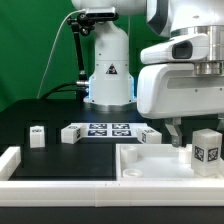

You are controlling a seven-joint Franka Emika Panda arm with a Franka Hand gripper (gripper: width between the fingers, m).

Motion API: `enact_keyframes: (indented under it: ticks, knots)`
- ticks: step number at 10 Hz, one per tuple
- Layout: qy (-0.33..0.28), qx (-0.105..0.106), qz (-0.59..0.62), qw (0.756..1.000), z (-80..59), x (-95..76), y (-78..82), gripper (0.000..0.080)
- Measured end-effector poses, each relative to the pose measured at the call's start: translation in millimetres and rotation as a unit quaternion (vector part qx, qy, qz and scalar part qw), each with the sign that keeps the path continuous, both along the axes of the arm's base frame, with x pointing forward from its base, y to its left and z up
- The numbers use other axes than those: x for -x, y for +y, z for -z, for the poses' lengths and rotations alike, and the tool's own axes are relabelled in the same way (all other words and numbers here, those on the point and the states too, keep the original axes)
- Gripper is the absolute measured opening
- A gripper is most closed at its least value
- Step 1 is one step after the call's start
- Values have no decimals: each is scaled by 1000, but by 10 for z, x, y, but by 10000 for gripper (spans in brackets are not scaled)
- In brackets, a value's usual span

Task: Assemble one leg

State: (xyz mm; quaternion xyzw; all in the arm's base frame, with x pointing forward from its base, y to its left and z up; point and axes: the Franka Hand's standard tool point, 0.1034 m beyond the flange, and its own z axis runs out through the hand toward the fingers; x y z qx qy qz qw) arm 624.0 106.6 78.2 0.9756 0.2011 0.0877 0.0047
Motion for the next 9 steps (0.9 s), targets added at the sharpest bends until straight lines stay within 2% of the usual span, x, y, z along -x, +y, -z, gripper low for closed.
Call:
enact_keyframes:
  ticks: [2, 4, 5, 6, 8, 9]
  knots:
    - [1, 0, 0, 1000, 7, 7, 1, 296]
    - [2, -9, 42, 999, 11, 6, -4, 291]
    - [-1, -32, 119, 992, 22, 5, -3, 291]
    - [-13, -58, 202, 978, 35, 8, 20, 291]
    - [-17, -91, 324, 942, 32, 9, 81, 291]
    - [-14, -104, 387, 916, 33, 12, 68, 291]
